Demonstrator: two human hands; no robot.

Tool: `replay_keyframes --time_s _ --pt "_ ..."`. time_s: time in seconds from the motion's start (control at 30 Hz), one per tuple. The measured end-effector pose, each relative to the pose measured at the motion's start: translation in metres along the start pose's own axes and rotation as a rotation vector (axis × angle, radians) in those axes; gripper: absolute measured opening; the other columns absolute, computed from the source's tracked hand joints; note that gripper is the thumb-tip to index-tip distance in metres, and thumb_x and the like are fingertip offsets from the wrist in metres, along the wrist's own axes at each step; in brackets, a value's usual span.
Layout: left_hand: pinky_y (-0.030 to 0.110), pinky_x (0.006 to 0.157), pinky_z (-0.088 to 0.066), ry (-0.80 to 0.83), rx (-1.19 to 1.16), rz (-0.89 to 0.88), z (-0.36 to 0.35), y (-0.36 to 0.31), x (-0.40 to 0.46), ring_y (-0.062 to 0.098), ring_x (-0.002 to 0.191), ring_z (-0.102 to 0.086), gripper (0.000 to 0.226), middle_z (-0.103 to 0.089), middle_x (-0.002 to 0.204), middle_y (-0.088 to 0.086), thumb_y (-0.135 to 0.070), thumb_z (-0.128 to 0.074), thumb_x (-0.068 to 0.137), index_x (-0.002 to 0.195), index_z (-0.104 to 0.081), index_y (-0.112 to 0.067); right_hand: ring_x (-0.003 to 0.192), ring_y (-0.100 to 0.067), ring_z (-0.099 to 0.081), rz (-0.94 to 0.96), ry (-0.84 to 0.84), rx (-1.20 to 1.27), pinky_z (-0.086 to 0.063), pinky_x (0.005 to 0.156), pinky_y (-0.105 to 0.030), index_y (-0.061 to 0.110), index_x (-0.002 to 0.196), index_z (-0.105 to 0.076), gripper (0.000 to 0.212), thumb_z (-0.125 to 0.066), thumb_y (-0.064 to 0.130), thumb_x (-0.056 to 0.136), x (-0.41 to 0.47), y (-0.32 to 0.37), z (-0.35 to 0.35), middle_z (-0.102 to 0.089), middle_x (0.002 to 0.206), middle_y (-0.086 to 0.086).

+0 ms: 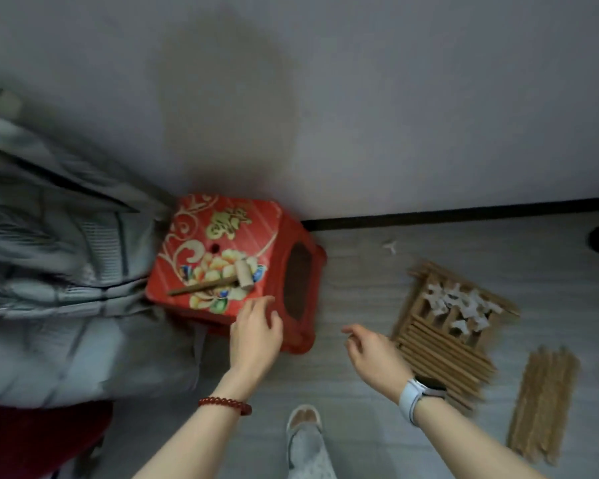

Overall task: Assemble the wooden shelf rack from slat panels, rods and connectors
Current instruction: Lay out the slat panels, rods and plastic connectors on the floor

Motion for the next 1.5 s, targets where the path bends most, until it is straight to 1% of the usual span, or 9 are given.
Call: replay_keyframes --time_s 0.33,0.53,0.67,0.77,1.0,1.13,1.23,1.37,1.5 --pt "0.053 0.114 -0.009 0.244 0.396 -0.012 0.042 0.181 0.122 0.024 0.145 0.001 0.074 -0.001 0.159 -0.002 -0.05 -0.048 0.089 0.15 -0.01 -0.03 0.136 -0.027 -0.019 0.373 -0.006 -0.552 -0.034 0.101 -0.046 0.02 0.143 -0.028 0.055 -0.043 0.011 0.092 0.158 0.185 -0.1 -0.019 0.151 -0.004" --pt "0.055 0.113 -0.005 0.245 0.455 -0.097 0.035 0.2 0.136 0.022 0.143 -0.015 0.056 -0.027 0.152 0.001 -0.041 -0.048 0.094 0.145 -0.031 -0.027 0.123 -0.034 -0.031 0.306 0.039 -0.621 -0.042 0.094 -0.042 0.007 0.127 -0.046 0.036 -0.039 0.001 0.091 0.188 0.184 -0.116 -0.025 0.146 -0.01" --pt "0.049 0.094 -0.04 0.05 0.173 -0.254 0.052 0.177 0.118 0.03 0.099 -0.061 0.023 -0.065 0.104 0.006 -0.018 -0.065 0.087 0.11 -0.067 -0.011 0.116 -0.032 -0.04 0.267 -0.065 -0.293 -0.042 0.093 -0.039 0.004 0.109 -0.057 0.023 -0.048 0.002 0.088 0.173 0.178 -0.097 -0.038 0.136 -0.012" --pt "0.04 0.065 -0.049 0.048 0.062 -0.342 0.058 0.146 0.097 0.03 0.073 -0.062 0.012 -0.064 0.087 0.007 -0.011 -0.067 0.086 0.097 -0.068 -0.006 0.114 -0.026 -0.048 0.171 -0.101 0.05 -0.038 0.094 -0.02 0.003 0.111 -0.06 0.032 -0.052 -0.008 0.082 0.155 0.163 -0.065 -0.05 0.124 -0.01" --pt "0.035 0.085 -0.042 0.247 -0.077 -0.448 0.018 0.035 0.035 0.023 0.099 -0.055 0.023 -0.058 0.105 0.001 -0.029 -0.052 0.095 0.112 -0.06 -0.015 0.068 -0.017 -0.07 -0.327 -0.263 1.339 -0.056 0.062 -0.026 0.012 0.109 -0.049 0.019 -0.053 0.004 0.092 0.081 0.095 0.007 -0.07 0.075 -0.008" --pt "0.029 0.102 -0.028 0.349 0.11 -0.388 -0.031 -0.017 0.006 0.017 0.126 -0.038 0.047 -0.042 0.134 -0.002 -0.044 -0.042 0.095 0.139 -0.039 -0.027 0.065 -0.013 -0.064 -0.36 -0.58 0.865 -0.052 0.06 -0.026 0.012 0.098 -0.049 0.014 -0.058 0.004 0.09 0.028 0.017 0.068 -0.063 0.087 -0.016" --pt "0.033 0.102 -0.032 0.376 0.225 -0.322 -0.071 -0.047 -0.011 0.022 0.126 -0.039 0.048 -0.042 0.136 0.003 -0.038 -0.04 0.097 0.142 -0.034 -0.021 0.105 -0.028 -0.059 -0.384 -0.388 0.42 -0.046 0.091 -0.037 0.004 0.115 -0.055 0.031 -0.064 0.012 0.087 -0.009 -0.06 0.095 -0.063 0.113 -0.016" --pt "0.034 0.096 -0.038 0.407 0.193 -0.234 -0.149 -0.081 -0.057 0.024 0.123 -0.045 0.04 -0.048 0.131 0.005 -0.029 -0.042 0.097 0.137 -0.043 -0.02 0.069 -0.017 -0.053 -0.412 -0.101 0.234 -0.04 0.06 -0.027 0.008 0.11 -0.059 0.025 -0.06 0.024 0.091 -0.051 -0.169 0.105 -0.06 0.078 0.0" --pt "0.036 0.093 -0.043 0.422 0.015 -0.1 -0.245 -0.095 -0.105 0.028 0.114 -0.053 0.035 -0.054 0.125 0.01 -0.017 -0.046 0.095 0.129 -0.053 -0.012 0.088 -0.032 -0.061 -0.407 -0.049 0.075 -0.031 0.063 -0.026 0.012 0.089 -0.055 0.009 -0.051 0.017 0.094 -0.068 -0.282 0.092 -0.063 0.083 -0.012"
Point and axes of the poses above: each hand's wrist, its own x-axis towards the middle knuckle, its own z-axis out of the back of the hand, y = z × x, the point moved 4 cm from there along x, towards the middle knuckle
